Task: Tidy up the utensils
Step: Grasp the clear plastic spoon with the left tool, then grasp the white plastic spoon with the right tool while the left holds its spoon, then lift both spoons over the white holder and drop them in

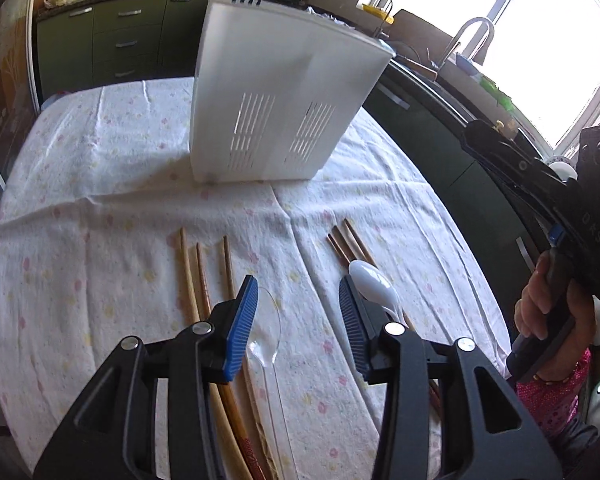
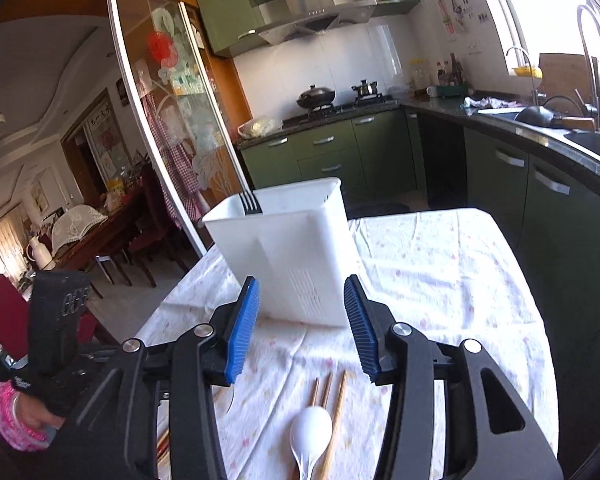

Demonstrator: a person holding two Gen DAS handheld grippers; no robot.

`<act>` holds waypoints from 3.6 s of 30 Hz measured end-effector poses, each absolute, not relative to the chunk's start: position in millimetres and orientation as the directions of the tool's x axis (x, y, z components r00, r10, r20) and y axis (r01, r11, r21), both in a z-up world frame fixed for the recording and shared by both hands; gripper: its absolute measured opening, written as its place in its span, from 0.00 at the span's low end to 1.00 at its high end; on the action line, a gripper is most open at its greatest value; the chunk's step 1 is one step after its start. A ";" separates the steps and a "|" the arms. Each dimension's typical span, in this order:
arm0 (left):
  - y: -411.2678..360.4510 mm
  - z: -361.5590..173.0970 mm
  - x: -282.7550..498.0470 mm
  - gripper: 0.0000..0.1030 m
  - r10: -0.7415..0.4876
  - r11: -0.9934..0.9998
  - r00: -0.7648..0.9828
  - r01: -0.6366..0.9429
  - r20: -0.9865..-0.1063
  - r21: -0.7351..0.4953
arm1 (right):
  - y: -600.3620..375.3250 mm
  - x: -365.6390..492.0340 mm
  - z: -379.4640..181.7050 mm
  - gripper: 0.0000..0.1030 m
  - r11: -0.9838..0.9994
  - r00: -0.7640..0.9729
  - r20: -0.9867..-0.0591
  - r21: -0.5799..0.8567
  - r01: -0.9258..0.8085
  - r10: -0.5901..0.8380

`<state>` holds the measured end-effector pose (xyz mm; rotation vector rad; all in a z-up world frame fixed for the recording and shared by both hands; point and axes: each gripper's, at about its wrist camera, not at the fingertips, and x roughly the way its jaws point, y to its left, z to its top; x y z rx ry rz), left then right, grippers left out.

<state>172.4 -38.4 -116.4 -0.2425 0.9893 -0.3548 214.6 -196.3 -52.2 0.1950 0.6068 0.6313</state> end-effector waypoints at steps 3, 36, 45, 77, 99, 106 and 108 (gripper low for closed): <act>-35.8 -128.3 184.9 0.39 -0.443 0.895 0.460 0.186 -0.769 -0.404 | -207.2 205.6 -59.2 0.44 0.792 0.629 -0.481 0.361 -0.492 0.610; -35.6 -146.4 163.5 0.01 -0.453 0.889 0.350 0.241 -0.820 -0.389 | -158.7 176.4 -83.5 0.67 0.820 0.579 -0.698 0.021 -0.572 0.422; -34.8 -140.5 158.5 0.01 -0.444 0.895 0.373 0.229 -0.815 -0.383 | -99.7 144.2 -129.4 0.56 0.712 0.610 -0.755 -0.291 -0.639 0.240; -36.5 -94.9 138.9 0.02 -0.466 0.883 0.468 0.301 -0.751 -0.360 | -190.0 175.1 -82.6 0.03 0.829 0.565 -0.643 0.209 -0.519 0.517; -48.4 97.8 198.3 0.02 -0.218 0.976 0.967 0.217 -0.129 -0.020 | -243.9 148.6 25.9 0.03 0.783 0.789 -0.185 0.377 -0.494 0.586; -75.7 84.8 229.7 0.02 -0.037 0.981 0.997 0.025 0.063 0.192 | -248.4 147.2 37.4 0.03 0.779 0.802 -0.145 0.388 -0.492 0.579; -81.2 74.7 237.8 0.02 -0.008 0.972 0.998 -0.006 0.061 0.233 | -250.9 147.0 39.9 0.03 0.776 0.803 -0.137 0.393 -0.493 0.580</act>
